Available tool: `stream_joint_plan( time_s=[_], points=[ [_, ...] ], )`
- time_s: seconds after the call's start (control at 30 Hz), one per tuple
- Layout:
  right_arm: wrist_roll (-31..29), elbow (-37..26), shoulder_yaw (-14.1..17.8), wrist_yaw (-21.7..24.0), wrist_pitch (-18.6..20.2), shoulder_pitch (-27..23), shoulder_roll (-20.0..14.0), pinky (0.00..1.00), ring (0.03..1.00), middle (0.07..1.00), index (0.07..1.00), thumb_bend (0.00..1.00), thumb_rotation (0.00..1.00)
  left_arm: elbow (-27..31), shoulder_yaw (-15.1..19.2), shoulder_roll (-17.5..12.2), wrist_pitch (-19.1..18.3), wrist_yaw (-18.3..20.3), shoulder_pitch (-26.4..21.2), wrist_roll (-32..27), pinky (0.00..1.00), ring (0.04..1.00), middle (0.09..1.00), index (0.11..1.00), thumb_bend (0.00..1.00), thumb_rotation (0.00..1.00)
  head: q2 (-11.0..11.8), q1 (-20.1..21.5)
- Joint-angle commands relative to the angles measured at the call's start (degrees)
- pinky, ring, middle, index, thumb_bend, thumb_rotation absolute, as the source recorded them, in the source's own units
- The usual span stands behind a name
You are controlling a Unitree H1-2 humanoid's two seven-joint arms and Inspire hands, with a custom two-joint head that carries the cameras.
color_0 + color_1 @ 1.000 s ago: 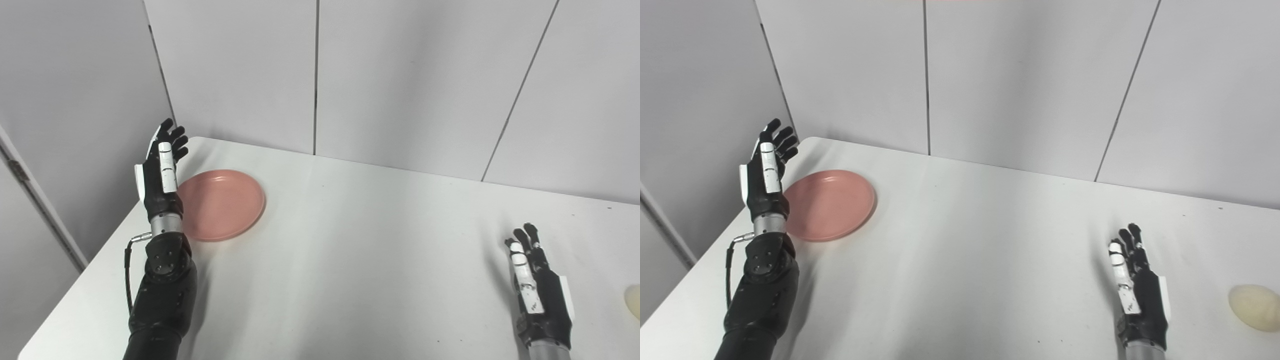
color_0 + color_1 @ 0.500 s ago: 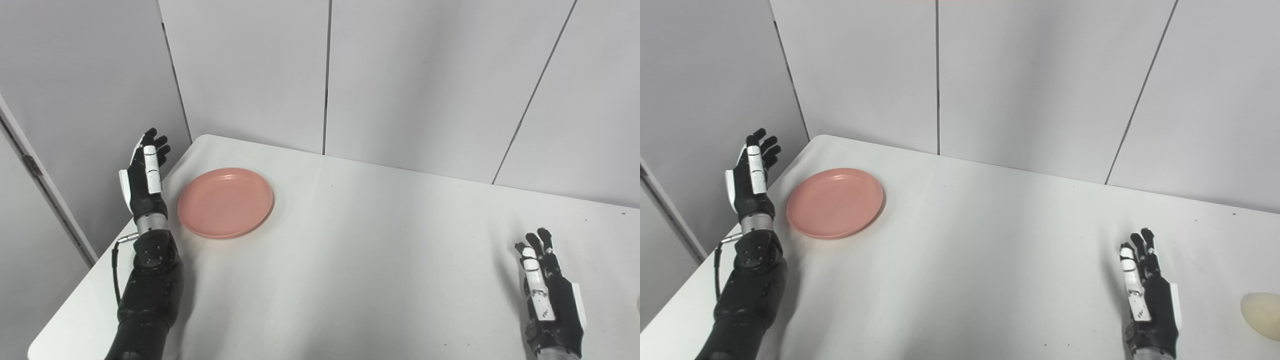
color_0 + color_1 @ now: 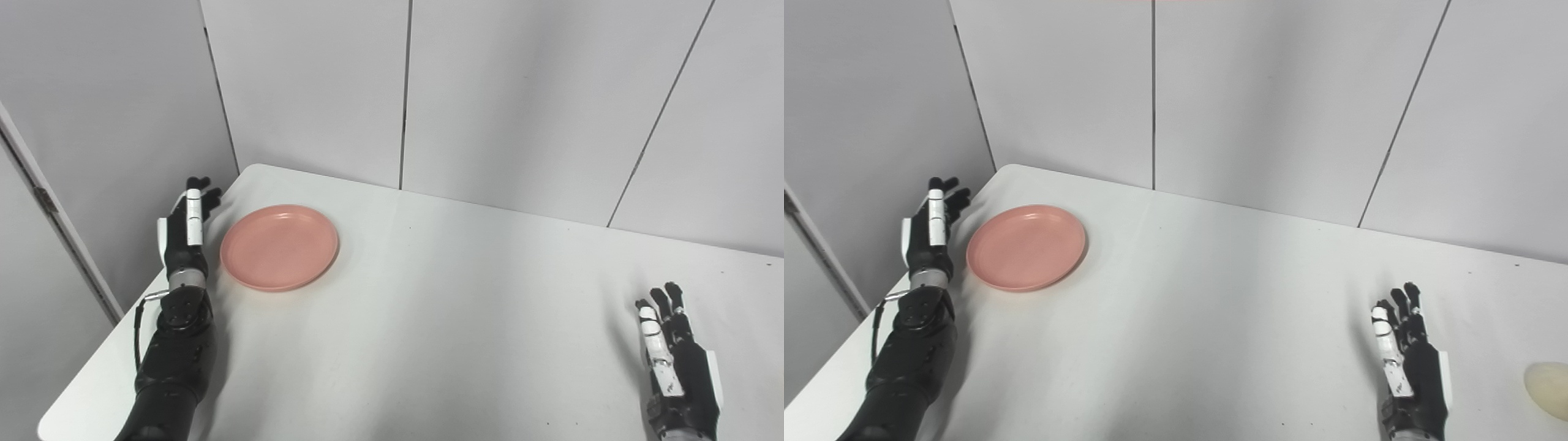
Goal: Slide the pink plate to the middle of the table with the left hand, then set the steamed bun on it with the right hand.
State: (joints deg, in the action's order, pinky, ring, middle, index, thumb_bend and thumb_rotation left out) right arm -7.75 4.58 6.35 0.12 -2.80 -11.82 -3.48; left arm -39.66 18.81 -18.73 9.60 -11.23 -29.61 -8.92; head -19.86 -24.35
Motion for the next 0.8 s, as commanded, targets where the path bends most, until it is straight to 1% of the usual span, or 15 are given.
stream_joint_plan(
  time_s=[0.0, 0.07, 0.1, 0.13, 0.17, 0.27, 0.33, 0.43, 0.57, 0.63, 0.67, 0.73, 0.77],
  points=[
    [-0.6, -1.4, 0.1, 0.2, -1.2, -0.4, 0.6, 1.0, 0.904, 0.945, 0.969, 0.26, 0.63, 1.6, -0.5, -1.2, -0.8, 2.3, -1.7, -0.9, 0.96, 0.79, 0.765, 0.762, 0.82, 1.0, -0.1, 0.0],
    [-0.6, -1.4, 0.1, 0.0, -1.2, -0.4, 0.6, 1.0, 0.911, 0.95, 0.967, 0.25, 0.63, 1.1, -0.6, -1.2, -1.2, 3.9, -1.7, -1.9, 0.95, 0.803, 0.782, 0.768, 0.83, 1.0, -0.1, 0.0],
    [-0.6, -1.4, 0.2, -0.1, -1.2, -0.5, 0.7, 1.0, 0.912, 0.95, 0.967, 0.26, 0.63, 0.8, -0.6, -1.2, -1.3, 4.4, -1.7, -2.3, 0.93, 0.8, 0.781, 0.767, 0.83, 1.0, -0.1, 0.0],
    [-0.4, -1.6, 0.1, -0.2, -0.9, -0.4, 0.7, 1.0, 0.913, 0.951, 0.968, 0.26, 0.62, 0.8, -0.3, -1.0, -1.6, 5.2, -1.8, -3.2, 0.92, 0.798, 0.779, 0.767, 0.83, 1.0, -0.6, -0.2],
    [-0.3, -1.7, 0.1, -0.3, -0.8, -0.4, 0.7, 1.0, 0.916, 0.952, 0.97, 0.26, 0.62, 0.8, -0.2, -0.8, -1.9, 5.8, -1.8, -3.9, 0.94, 0.797, 0.779, 0.768, 0.84, 1.0, -0.6, -0.2],
    [-0.5, -2.5, 0.0, -0.1, -0.2, -0.2, 0.5, 1.0, 0.92, 0.949, 0.969, 0.24, 0.62, 0.2, -0.5, -0.5, -2.4, 7.1, -1.8, -4.6, 0.94, 0.79, 0.778, 0.775, 0.84, 1.0, -0.8, -0.2],
    [-0.7, -2.9, 0.0, 0.0, 0.2, -0.2, 0.5, 1.0, 0.928, 0.957, 0.976, 0.25, 0.62, -0.4, -0.8, -0.4, -2.3, 7.7, -1.8, -4.8, 0.93, 0.792, 0.778, 0.78, 0.84, 1.0, -1.0, -0.3],
    [-1.1, -2.7, 0.2, -0.1, 0.1, -0.3, 0.6, 1.0, 0.931, 0.959, 0.977, 0.25, 0.61, -0.5, -1.4, 0.0, -3.3, 8.6, -1.9, -5.0, 0.89, 0.786, 0.784, 0.787, 0.84, 1.0, -1.1, -0.3],
    [-0.5, -3.6, 0.0, -0.6, 1.1, -0.2, 0.6, 1.0, 0.924, 0.956, 0.971, 0.26, 0.61, -0.1, -1.8, 0.6, -4.9, 10.5, -1.9, -6.4, 0.92, 0.809, 0.8, 0.799, 0.83, 1.0, -1.4, -0.2],
    [-0.7, -3.6, 0.0, -0.6, 1.0, -0.2, 0.6, 1.0, 0.922, 0.954, 0.971, 0.26, 0.61, 0.0, -1.9, 1.0, -5.1, 11.0, -2.0, -7.0, 0.92, 0.81, 0.803, 0.8, 0.84, 1.0, -1.4, -0.2],
    [-0.7, -3.4, 0.0, -0.6, 0.8, -0.2, 0.6, 1.0, 0.922, 0.953, 0.969, 0.26, 0.61, 0.0, -2.0, 1.2, -5.2, 11.1, -2.1, -7.3, 0.86, 0.796, 0.797, 0.793, 0.84, 1.0, -1.4, -0.2],
    [-0.8, -3.4, 0.0, -0.6, 0.9, -0.3, 0.6, 1.0, 0.919, 0.951, 0.966, 0.26, 0.61, -0.5, -1.7, 1.9, -4.3, 12.7, -2.5, -8.9, 0.79, 0.791, 0.792, 0.793, 0.83, 1.0, -1.5, -0.1],
    [-0.5, -3.5, -0.1, -0.7, 0.8, -0.3, 0.6, 1.0, 0.919, 0.951, 0.966, 0.26, 0.61, -0.7, -1.6, 2.3, -4.0, 13.4, -2.6, -9.7, 0.79, 0.791, 0.791, 0.793, 0.83, 1.0, -1.6, 0.0]
  ],
)
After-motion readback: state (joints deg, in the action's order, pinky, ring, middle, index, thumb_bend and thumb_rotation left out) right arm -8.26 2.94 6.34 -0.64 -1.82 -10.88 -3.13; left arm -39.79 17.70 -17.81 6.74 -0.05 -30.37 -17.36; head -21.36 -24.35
